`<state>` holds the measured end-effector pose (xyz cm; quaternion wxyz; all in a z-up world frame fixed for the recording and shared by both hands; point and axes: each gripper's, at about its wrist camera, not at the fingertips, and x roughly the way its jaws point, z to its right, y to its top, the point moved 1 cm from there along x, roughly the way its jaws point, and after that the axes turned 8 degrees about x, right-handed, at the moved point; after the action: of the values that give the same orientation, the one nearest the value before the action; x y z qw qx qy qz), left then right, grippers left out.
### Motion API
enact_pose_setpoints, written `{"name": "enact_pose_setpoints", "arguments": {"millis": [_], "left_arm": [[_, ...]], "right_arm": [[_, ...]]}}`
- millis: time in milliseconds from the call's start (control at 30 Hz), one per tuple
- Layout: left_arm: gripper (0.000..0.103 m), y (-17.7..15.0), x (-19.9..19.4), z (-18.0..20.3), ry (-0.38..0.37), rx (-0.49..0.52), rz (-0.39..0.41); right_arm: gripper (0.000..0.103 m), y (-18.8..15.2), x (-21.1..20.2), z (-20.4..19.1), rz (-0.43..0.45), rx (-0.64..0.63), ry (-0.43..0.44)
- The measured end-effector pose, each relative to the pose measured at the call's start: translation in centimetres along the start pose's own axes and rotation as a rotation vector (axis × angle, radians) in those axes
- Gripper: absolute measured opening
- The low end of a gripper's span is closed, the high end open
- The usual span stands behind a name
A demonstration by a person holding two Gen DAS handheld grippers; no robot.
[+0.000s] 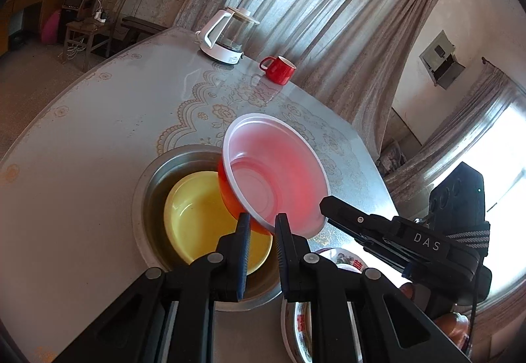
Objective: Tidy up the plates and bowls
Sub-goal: 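Lift the red bowl with the left tool and lower it into the yellow bowl, then release the red bowl and grasp the steel bowl rim with the left tool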
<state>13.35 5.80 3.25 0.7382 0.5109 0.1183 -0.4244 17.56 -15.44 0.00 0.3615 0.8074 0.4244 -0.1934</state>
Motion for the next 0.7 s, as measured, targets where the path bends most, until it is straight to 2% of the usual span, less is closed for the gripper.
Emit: {"name": "enact_pose_setpoints", "arguments": {"millis": [533, 700], "left_arm": [[0.015, -2.1, 1.3, -3.0, 0.037, -0.073, -0.055], [0.015, -2.3, 1.7, -3.3, 0.070, -0.060, -0.066]], "right_arm": [[0.010, -1.9, 3.6, 0.2, -0.102, -0.015, -0.049], [0.012, -2.2, 4.1, 0.5, -0.119, -0.007, -0.066]]}}
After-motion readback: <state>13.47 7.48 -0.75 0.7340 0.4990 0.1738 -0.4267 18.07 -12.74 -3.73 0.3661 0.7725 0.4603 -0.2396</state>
